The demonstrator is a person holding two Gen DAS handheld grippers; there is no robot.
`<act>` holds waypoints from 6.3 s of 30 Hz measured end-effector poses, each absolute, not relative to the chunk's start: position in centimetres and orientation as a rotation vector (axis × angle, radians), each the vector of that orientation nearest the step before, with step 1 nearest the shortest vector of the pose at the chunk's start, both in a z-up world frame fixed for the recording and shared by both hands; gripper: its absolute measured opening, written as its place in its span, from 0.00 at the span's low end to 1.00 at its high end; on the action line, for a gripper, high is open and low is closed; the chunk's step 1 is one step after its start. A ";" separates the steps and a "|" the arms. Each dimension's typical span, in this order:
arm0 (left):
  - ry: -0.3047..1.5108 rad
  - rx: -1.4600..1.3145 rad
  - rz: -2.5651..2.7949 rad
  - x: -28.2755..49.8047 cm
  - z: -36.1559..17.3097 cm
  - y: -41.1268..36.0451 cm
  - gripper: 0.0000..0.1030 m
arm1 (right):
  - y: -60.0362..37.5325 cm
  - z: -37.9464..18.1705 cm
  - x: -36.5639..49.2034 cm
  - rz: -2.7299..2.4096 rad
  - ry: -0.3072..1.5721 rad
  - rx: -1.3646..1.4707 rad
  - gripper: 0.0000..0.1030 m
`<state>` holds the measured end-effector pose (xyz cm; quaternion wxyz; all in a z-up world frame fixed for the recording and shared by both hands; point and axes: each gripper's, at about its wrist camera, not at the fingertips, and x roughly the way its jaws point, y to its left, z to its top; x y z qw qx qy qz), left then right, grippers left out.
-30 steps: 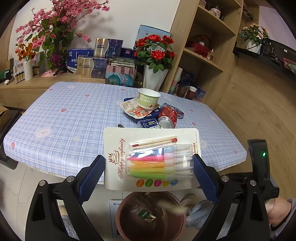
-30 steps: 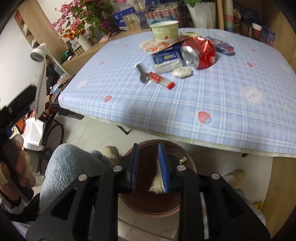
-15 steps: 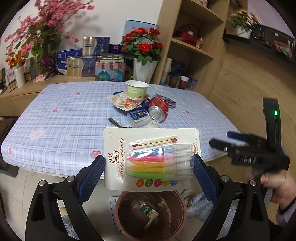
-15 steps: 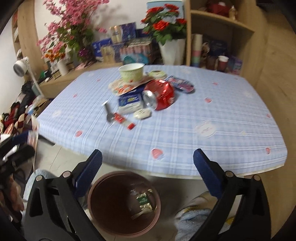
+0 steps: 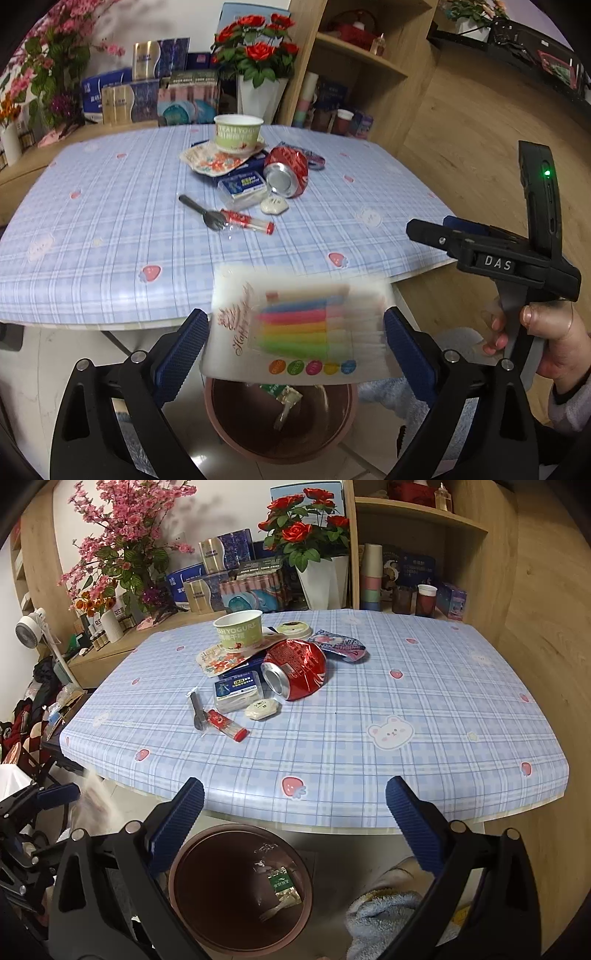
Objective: Collect trash
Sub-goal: 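Open the left gripper over the bin to drop the candle card, then reach the left gripper to the wrapped black plastic fork and grasp it, then grasp the red lighter with the right gripper while the left holds the fork, then drop the lighter into the bin with the right gripper while the left drops the fork, then reach the left gripper to the green yogurt cup and grasp it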
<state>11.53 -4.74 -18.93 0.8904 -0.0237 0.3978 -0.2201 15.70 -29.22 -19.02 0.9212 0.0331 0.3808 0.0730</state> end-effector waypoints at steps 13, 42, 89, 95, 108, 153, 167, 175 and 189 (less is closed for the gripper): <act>0.835 -0.069 -0.385 12.3 -19.4 -3.2 0.91 | -29.1 -19.6 16.0 0.144 0.791 0.063 0.94; 0.900 -0.087 -0.225 27.0 -22.6 -2.3 0.81 | -29.1 -24.9 22.8 0.132 0.898 0.033 0.94; 0.965 -0.118 -0.186 30.8 -25.6 3.4 0.10 | -17.1 -28.3 33.8 0.522 1.027 -0.134 0.37; 0.938 -0.170 -0.217 29.3 -24.2 3.8 0.10 | -15.1 -28.6 35.7 0.520 1.047 -0.166 0.36; 0.910 -0.208 -0.262 26.4 -22.5 3.3 0.10 | -14.8 -28.7 33.7 0.504 1.032 -0.202 0.26; 0.861 -0.185 -0.396 13.5 -19.2 -1.1 0.10 | -24.3 -26.8 14.1 0.419 1.011 0.059 0.26; 0.871 -0.160 -0.424 12.4 -19.4 -1.8 0.10 | -26.1 -24.0 13.9 0.298 0.883 0.049 0.84; 0.887 -0.126 -0.460 11.8 -19.6 -2.9 0.10 | -28.2 -21.5 13.8 0.164 0.749 0.052 0.94; 0.887 -0.100 -0.475 11.6 -19.3 -3.6 0.56 | -29.6 -21.5 13.6 0.111 0.743 0.072 0.94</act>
